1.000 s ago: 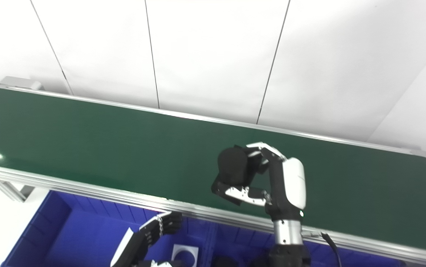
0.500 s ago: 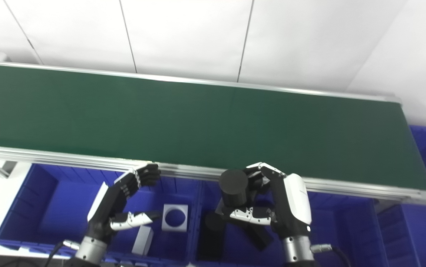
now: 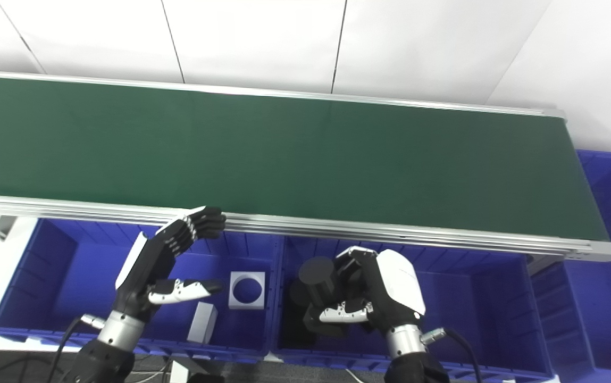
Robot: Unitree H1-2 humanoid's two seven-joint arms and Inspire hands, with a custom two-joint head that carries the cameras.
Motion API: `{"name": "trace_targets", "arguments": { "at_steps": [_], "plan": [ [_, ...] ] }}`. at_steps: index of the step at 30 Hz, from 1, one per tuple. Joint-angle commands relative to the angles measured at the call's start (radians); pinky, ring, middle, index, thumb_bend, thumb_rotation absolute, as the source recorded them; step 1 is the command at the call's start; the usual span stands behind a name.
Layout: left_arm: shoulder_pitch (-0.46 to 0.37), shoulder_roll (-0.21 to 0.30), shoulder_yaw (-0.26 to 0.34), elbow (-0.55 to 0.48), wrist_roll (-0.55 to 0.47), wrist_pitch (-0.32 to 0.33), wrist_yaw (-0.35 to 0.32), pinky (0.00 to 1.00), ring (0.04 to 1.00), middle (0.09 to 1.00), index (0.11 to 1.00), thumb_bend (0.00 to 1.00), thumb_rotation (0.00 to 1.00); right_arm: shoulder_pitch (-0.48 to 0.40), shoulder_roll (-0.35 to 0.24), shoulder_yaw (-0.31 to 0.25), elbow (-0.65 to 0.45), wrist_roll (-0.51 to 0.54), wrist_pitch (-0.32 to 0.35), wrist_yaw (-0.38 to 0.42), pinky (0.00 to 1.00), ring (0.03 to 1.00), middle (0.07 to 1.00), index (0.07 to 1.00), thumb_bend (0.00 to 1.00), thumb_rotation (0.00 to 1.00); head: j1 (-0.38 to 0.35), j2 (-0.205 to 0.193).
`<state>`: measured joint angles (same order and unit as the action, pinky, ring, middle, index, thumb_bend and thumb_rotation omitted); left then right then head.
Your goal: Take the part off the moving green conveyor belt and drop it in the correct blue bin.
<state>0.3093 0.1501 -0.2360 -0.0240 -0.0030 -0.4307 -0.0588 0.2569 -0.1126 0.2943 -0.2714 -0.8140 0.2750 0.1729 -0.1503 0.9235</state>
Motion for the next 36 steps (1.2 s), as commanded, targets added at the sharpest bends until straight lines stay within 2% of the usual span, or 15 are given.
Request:
{"name": "trace_targets", "arguments": {
  "at_steps": [1,3,4,7,9,11,13,17,19,23,25,29,31,36],
  "plan": [
    [-0.007,-0.001,0.014,-0.019,-0.016,-0.028,-0.020,0.71,0.742,0.762,0.770,0.83,0.30,-0.023,0.008,0.024,-0.045,-0.063,0.088,0.065,0.52,0.624,0.639,0.679,0.58,0.03,-0.004,0.000],
    [-0.008,-0.002,0.020,-0.018,-0.012,-0.027,-0.025,0.71,0.740,0.763,0.771,0.82,0.31,-0.032,0.011,0.043,-0.050,-0.113,0.142,0.105,0.58,0.738,0.797,0.809,0.67,0.07,-0.006,0.001],
    [-0.007,-0.003,0.023,-0.019,-0.011,-0.027,-0.028,0.71,0.740,0.763,0.772,0.82,0.31,-0.035,0.012,0.049,-0.050,-0.125,0.154,0.112,0.60,0.771,0.834,0.840,0.70,0.07,-0.006,0.001],
    [-0.009,-0.006,0.031,-0.015,-0.014,-0.028,-0.039,0.71,0.739,0.763,0.774,0.82,0.31,-0.037,0.008,0.058,-0.048,-0.125,0.140,0.098,0.81,0.926,0.949,0.938,0.76,0.19,-0.004,-0.001],
    [-0.010,-0.006,0.035,-0.012,-0.013,-0.028,-0.045,0.71,0.739,0.762,0.774,0.82,0.31,-0.029,0.008,0.061,-0.056,-0.127,0.119,0.070,0.88,0.968,0.977,0.962,0.78,0.22,0.000,-0.001],
    [-0.009,-0.007,0.039,-0.012,-0.010,-0.028,-0.050,0.71,0.740,0.766,0.775,0.82,0.32,-0.007,0.021,0.054,-0.077,-0.115,0.097,0.020,0.98,0.994,0.996,0.992,0.84,0.28,0.001,-0.001],
    [-0.007,-0.008,0.039,-0.019,-0.018,-0.019,-0.056,0.71,0.744,0.768,0.774,0.82,0.31,0.020,0.038,0.040,-0.095,-0.066,0.050,-0.057,0.99,0.999,0.999,0.998,0.87,0.30,0.002,-0.002],
    [-0.003,-0.007,0.040,-0.032,-0.017,-0.006,-0.069,0.72,0.755,0.772,0.779,0.81,0.29,0.069,0.051,0.022,-0.125,0.043,-0.069,-0.170,0.98,1.000,1.000,1.000,0.89,0.37,0.005,-0.001],
    [-0.001,-0.008,0.042,-0.039,-0.011,0.001,-0.073,0.72,0.756,0.774,0.781,0.81,0.29,0.092,0.059,0.011,-0.130,0.118,-0.133,-0.208,0.93,1.000,1.000,1.000,0.89,0.38,0.006,0.001],
    [-0.001,-0.013,0.041,-0.050,-0.018,0.018,-0.081,0.72,0.754,0.773,0.778,0.80,0.26,0.124,0.075,-0.002,-0.120,0.240,-0.231,-0.255,0.89,0.989,1.000,1.000,0.88,0.43,0.002,0.004],
    [-0.002,-0.015,0.038,-0.056,-0.028,0.025,-0.088,0.72,0.757,0.776,0.779,0.80,0.24,0.132,0.076,-0.009,-0.115,0.341,-0.279,-0.246,0.86,0.961,1.000,1.000,0.87,0.43,-0.001,0.009],
    [0.002,-0.021,0.040,-0.061,-0.038,0.034,-0.093,0.72,0.755,0.776,0.776,0.79,0.23,0.135,0.069,-0.014,-0.111,0.464,-0.309,-0.211,0.80,0.911,0.978,0.997,0.87,0.45,0.005,0.012],
    [0.005,-0.023,0.045,-0.063,-0.038,0.038,-0.093,0.72,0.754,0.777,0.776,0.80,0.24,0.136,0.065,-0.015,-0.104,0.537,-0.323,-0.189,0.76,0.859,0.908,0.969,0.88,0.43,0.008,0.017],
    [0.010,-0.025,0.057,-0.059,-0.045,0.037,-0.096,0.71,0.748,0.773,0.777,0.80,0.25,0.138,0.069,-0.021,-0.092,0.613,-0.321,-0.171,0.70,0.788,0.823,0.918,0.90,0.39,0.009,0.021]
  ]
}}
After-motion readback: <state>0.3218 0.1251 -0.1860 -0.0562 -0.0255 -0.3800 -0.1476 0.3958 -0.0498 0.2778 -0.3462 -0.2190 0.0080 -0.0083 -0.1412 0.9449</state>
